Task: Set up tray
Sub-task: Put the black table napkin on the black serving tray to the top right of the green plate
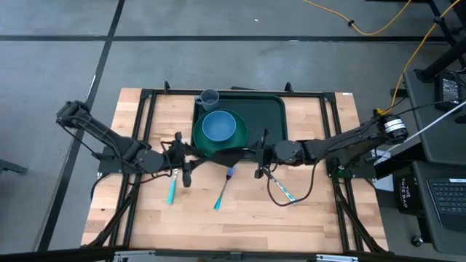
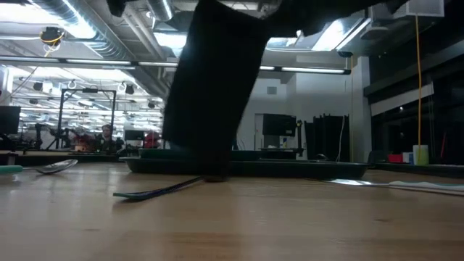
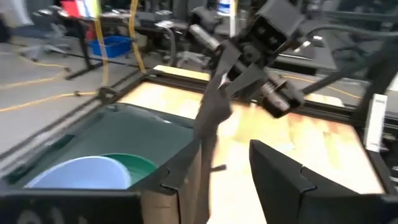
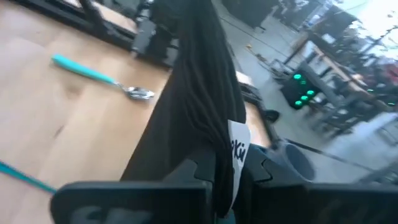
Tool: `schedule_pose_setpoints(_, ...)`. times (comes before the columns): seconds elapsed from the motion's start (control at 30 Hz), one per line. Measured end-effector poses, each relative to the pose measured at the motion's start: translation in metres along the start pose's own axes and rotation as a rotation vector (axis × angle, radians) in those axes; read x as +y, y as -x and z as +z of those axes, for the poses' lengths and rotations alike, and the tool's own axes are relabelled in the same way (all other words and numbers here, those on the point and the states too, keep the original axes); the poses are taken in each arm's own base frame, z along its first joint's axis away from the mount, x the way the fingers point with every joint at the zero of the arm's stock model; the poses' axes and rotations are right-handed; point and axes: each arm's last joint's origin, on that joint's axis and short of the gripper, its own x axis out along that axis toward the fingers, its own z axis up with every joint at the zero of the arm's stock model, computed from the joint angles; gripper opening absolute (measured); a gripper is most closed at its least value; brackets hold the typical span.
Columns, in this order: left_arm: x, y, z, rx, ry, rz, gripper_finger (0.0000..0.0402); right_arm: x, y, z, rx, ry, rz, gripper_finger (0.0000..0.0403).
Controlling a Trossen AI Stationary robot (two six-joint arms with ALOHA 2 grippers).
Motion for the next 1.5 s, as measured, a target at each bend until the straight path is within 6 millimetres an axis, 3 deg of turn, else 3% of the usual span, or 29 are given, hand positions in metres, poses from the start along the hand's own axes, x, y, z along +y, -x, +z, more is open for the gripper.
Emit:
schedule_pose_setpoints(0.33,0.002,0.015,0.003,-0.01,-0.02,-0.01,0.0008,-0.03,0.042,0.016,-0.014,0.002,-0.027,0.0022)
schedule_pose_setpoints(0.43,0.002,0.015,0.002,-0.007,-0.027,0.0,0.0004,-0.04,0.052,0.02,-0.03,0.028,-0.043,0.0022)
schedule_pose_setpoints(0.67,0.0,0.015,-0.008,0.037,-0.023,0.01,0.0002,-0.058,0.065,0.009,0.075,0.106,-0.052,0.0022)
schedule_pose_setpoints(0.97,0.017,0.015,-0.055,0.031,0.007,-0.028,0.0001,-0.083,0.07,-0.003,0.149,0.152,-0.084,0.0022)
schedule_pose_setpoints(1.37,0.05,0.012,-0.055,0.03,-0.036,-0.125,0.0001,-0.12,0.066,-0.023,0.244,0.254,-0.16,0.0022)
schedule_pose_setpoints(1.5,0.055,0.008,-0.053,0.03,-0.067,-0.132,0.0002,-0.137,0.064,-0.034,0.228,0.29,-0.092,0.0022)
